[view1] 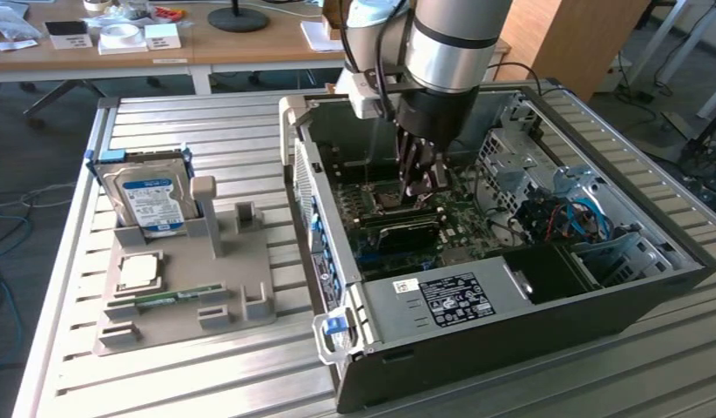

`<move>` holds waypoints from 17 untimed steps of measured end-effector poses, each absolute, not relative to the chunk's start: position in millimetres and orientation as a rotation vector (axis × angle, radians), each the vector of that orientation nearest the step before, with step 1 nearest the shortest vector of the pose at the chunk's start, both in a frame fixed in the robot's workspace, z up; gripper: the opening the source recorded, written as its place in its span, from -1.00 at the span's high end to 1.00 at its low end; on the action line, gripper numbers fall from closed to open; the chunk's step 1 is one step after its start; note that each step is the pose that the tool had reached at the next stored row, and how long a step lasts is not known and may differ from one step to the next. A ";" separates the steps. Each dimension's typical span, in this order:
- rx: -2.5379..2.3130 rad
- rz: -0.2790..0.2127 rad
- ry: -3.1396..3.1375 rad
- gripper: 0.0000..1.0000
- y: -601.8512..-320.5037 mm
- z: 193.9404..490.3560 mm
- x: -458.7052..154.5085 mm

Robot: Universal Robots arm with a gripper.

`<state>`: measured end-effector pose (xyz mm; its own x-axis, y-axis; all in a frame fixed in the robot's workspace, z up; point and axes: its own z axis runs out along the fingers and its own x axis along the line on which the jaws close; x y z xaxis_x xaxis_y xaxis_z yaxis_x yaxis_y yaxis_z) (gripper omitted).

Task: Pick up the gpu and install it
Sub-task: 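Press down on the gpu until it lock into place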

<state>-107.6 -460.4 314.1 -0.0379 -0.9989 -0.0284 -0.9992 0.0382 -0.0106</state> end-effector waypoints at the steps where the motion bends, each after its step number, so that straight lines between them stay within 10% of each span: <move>1: -2.159 0.019 2.243 0.79 -460.4 314.1 -107.6; 17: -2.159 0.019 2.243 0.79 -460.4 311.3 -106.2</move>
<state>-106.2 -460.4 311.3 -0.0378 -0.9989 -0.0289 -0.9992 0.0382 -0.0108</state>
